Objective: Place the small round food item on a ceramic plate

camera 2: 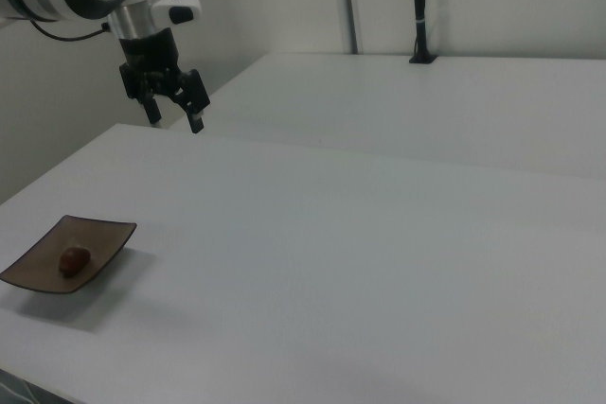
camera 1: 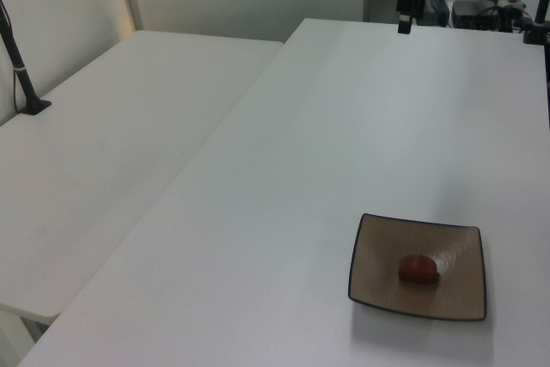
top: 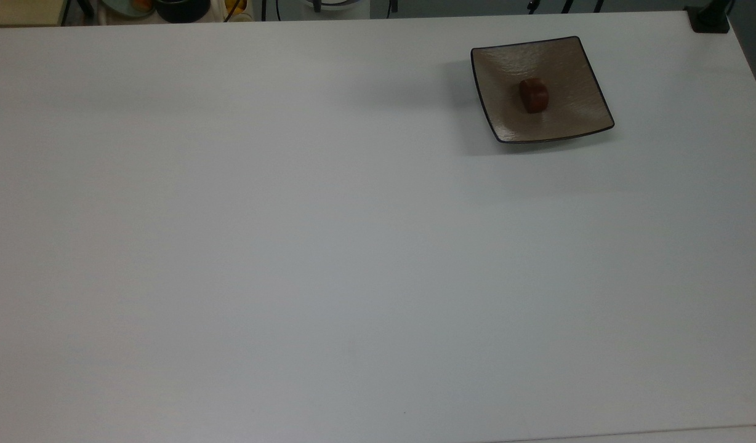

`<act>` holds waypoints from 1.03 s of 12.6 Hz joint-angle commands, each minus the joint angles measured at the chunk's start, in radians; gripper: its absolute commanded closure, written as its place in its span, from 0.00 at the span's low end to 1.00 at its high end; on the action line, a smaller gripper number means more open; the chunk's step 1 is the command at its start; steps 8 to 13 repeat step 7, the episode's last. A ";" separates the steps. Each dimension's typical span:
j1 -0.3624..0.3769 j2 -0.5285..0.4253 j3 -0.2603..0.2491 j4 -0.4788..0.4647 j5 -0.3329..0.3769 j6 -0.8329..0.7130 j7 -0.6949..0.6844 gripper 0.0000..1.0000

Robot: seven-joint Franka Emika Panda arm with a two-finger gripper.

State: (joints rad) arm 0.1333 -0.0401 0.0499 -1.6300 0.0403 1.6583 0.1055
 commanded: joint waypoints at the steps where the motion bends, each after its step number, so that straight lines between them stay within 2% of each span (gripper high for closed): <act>1: 0.005 -0.032 -0.042 -0.048 0.021 0.032 -0.217 0.00; 3: 0.005 -0.032 -0.057 -0.064 0.023 0.061 -0.242 0.00; 13: 0.006 -0.032 -0.058 -0.060 0.023 0.061 -0.242 0.00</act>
